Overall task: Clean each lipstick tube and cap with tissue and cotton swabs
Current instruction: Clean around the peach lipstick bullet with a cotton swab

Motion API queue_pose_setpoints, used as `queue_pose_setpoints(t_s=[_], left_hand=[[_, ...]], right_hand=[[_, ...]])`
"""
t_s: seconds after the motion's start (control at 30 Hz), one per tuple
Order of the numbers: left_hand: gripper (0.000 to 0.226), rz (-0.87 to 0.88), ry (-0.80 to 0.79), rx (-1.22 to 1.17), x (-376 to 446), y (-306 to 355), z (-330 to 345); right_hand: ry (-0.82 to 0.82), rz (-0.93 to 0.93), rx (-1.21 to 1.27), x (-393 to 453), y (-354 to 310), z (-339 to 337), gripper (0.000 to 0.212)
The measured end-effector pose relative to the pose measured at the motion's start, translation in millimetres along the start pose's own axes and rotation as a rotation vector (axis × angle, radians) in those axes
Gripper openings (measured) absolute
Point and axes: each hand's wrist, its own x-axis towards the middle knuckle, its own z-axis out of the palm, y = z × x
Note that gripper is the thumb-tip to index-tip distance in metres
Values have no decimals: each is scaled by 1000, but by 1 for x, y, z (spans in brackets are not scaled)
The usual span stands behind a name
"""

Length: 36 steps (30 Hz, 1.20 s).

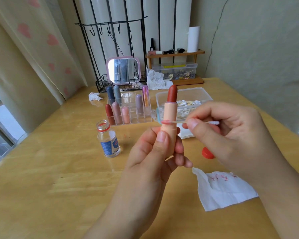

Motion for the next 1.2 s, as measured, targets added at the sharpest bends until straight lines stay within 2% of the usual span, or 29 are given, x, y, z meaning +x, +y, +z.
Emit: queue_pose_setpoints(t_s=[0.1,0.33,0.43,0.5,0.63,0.73,0.97,1.1,1.2], left_hand=[[33,-29,-32,-63,1,-1,0],[38,-175,-161,-302,2,3,-4],[28,-209,-227,-392,2,5,-4],[15,-190,-213,-338,1,4,-5],[10,-186,-205,-342,1,5,-4],[16,-179,-184,-372,2,4,-7],[35,-175,-108,-299,2,1,-5],[36,-239,-142,-421,2,4,-8],[33,-298,-221,-535,4,6,-9]], right_hand=[[48,11,-111,3,5,-9,13],[-2,36,-43,1,5,-4,17],[-8,36,-69,1,5,-4,19],[-6,46,-78,1,5,-4,20],[19,30,-102,3,5,-8,16],[46,26,-129,4,6,-12,15],[-15,28,-33,0,3,-2,13],[34,28,-126,4,5,-10,17],[24,22,-110,3,6,-8,17]])
